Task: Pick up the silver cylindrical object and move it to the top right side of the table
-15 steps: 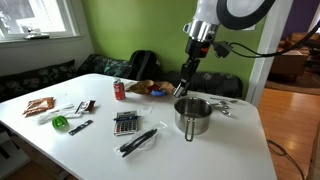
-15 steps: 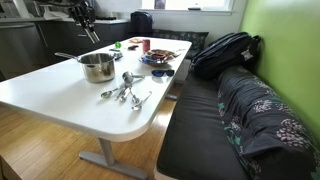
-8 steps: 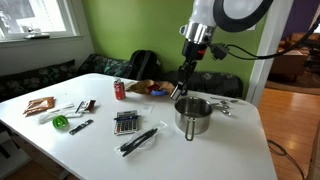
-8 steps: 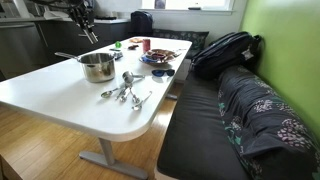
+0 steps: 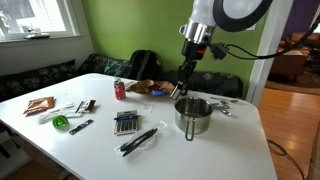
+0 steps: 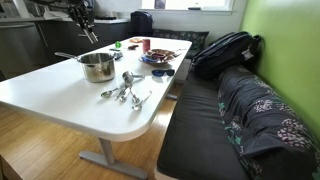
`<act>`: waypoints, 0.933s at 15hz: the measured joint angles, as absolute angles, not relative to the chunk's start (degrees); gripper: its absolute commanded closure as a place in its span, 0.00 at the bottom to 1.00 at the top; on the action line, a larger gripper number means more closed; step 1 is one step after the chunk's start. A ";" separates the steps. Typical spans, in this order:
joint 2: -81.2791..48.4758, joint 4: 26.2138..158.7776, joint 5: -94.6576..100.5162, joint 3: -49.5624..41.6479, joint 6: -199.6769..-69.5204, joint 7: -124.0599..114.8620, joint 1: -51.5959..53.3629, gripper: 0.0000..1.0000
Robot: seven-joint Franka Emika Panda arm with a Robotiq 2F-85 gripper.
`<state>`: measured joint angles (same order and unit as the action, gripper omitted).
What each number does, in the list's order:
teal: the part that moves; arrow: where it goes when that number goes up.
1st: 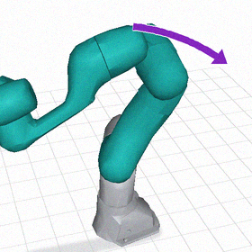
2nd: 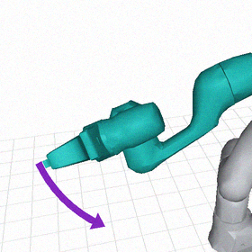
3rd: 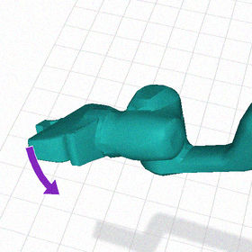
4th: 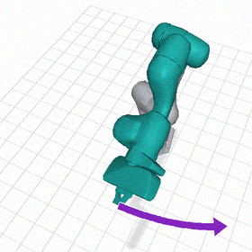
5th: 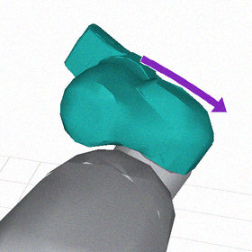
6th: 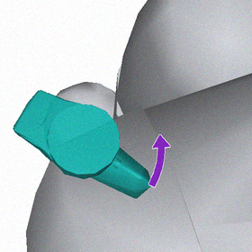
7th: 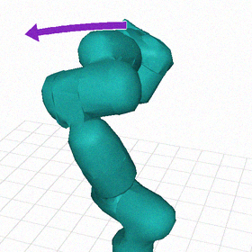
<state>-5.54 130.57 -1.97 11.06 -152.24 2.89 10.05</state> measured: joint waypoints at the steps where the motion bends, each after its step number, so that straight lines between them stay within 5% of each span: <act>1: -5.54 130.57 -1.97 11.06 -152.24 2.89 10.05 0.63; 4: -5.56 130.57 -1.97 11.06 -152.24 2.89 10.05 0.63; 5: -5.56 130.56 -1.97 11.06 -152.24 2.89 10.05 0.88; 14: -4.60 129.70 -2.52 6.86 -170.03 -1.00 6.90 0.88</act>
<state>-4.60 129.70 -2.52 6.86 -170.03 -1.00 6.90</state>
